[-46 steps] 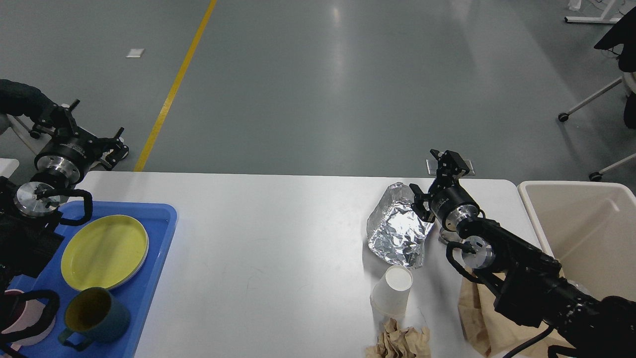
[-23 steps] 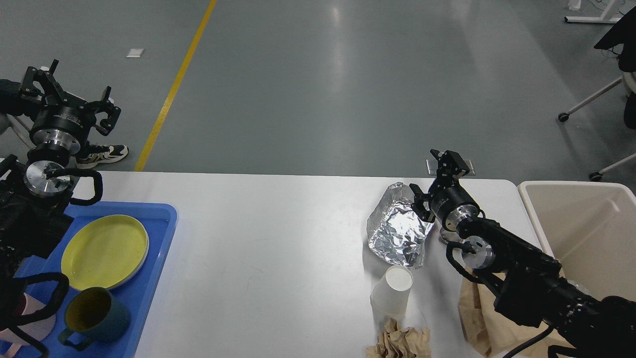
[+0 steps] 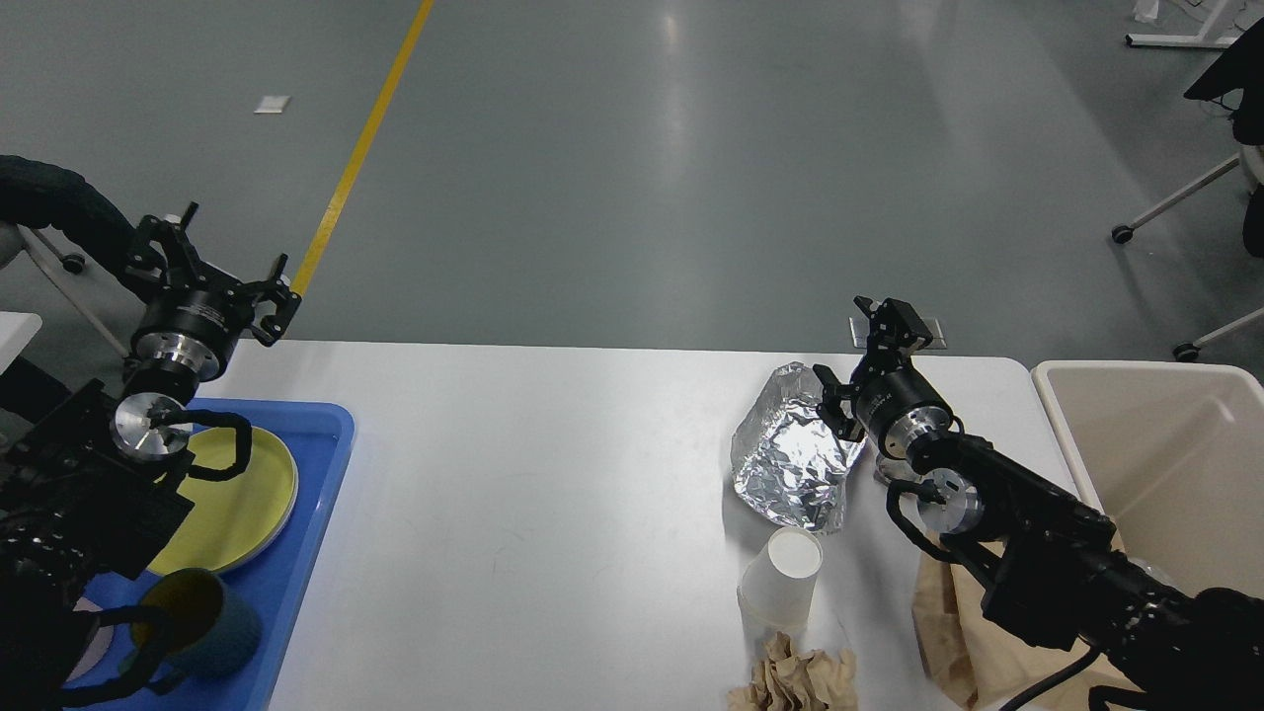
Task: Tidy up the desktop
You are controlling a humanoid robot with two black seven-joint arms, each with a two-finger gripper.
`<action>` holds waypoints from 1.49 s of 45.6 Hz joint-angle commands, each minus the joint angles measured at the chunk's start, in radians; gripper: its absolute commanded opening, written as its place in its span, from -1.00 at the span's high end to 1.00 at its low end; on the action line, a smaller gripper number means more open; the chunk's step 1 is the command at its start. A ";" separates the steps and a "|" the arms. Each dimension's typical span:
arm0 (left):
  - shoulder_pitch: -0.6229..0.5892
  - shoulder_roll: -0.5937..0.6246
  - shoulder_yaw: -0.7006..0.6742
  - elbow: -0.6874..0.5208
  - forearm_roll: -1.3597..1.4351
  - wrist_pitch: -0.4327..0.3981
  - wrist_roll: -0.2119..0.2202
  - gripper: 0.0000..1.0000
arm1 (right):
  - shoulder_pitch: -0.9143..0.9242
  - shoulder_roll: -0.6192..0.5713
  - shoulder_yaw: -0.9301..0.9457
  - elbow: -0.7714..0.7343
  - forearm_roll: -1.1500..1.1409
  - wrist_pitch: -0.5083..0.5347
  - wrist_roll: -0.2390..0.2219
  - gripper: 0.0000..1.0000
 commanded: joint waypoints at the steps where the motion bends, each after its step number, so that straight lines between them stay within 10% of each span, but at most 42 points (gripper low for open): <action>1: 0.015 -0.011 0.033 0.000 -0.001 -0.006 -0.004 -0.94 | 0.000 0.000 0.000 0.000 0.000 0.000 0.000 -1.00; 15: 0.061 -0.069 0.030 0.000 -0.001 -0.193 -0.034 -0.94 | 0.000 0.000 0.000 0.000 0.000 0.000 0.000 -1.00; 37: 0.124 -0.163 0.053 0.000 -0.003 -0.245 -0.317 -0.94 | 0.000 0.000 0.000 0.000 0.000 0.000 0.000 -1.00; 68: 0.128 -0.166 0.045 0.000 -0.007 -0.253 -0.347 -0.94 | 0.000 0.000 0.000 0.000 0.000 0.000 0.000 -1.00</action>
